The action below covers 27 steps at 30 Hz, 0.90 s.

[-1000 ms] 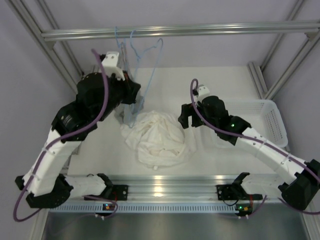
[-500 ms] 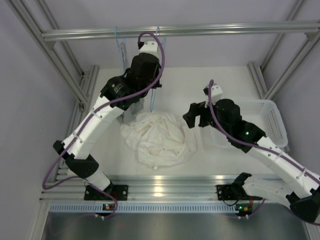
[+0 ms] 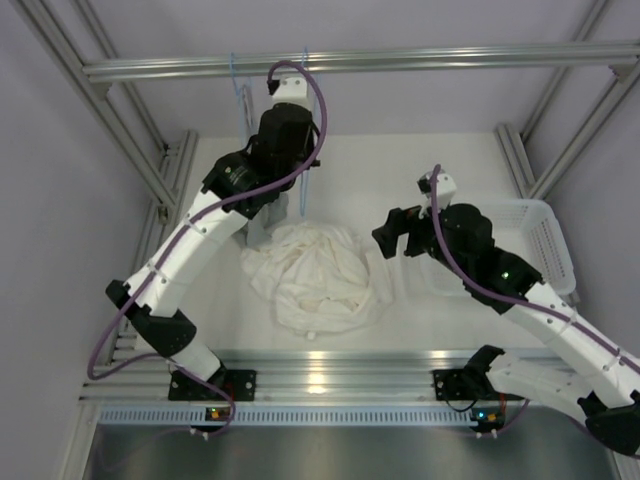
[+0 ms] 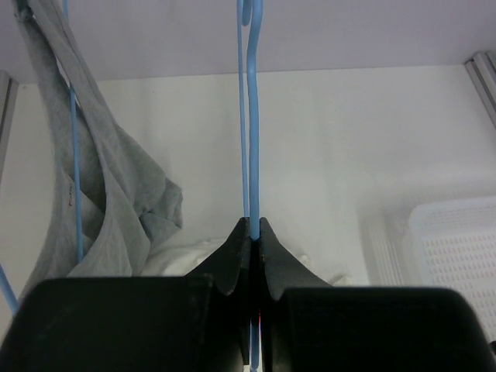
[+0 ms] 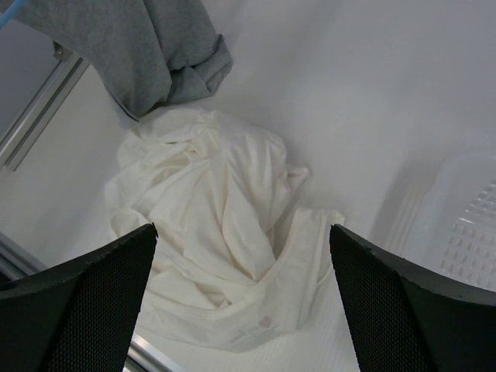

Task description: Remove the tank top from the hanger

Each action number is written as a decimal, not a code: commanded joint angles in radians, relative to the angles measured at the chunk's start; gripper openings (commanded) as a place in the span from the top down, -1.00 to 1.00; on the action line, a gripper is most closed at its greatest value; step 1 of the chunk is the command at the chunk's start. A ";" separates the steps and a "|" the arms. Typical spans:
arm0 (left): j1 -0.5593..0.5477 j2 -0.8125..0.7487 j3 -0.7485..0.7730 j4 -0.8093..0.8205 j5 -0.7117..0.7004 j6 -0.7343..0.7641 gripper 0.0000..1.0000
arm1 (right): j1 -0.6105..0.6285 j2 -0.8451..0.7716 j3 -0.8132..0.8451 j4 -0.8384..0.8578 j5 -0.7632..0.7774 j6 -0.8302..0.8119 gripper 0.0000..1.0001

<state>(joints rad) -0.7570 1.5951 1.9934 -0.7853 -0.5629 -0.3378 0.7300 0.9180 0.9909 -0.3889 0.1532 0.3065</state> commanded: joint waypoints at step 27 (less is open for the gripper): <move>0.107 -0.194 -0.295 0.066 0.309 -0.067 -0.97 | -0.007 0.131 -0.063 0.093 -0.247 -0.040 -0.99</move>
<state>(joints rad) -0.6464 1.5391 1.7195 -0.7284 -0.3347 -0.4049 0.7300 0.9974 0.9421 -0.3820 0.0135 0.2726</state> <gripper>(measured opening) 0.882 0.993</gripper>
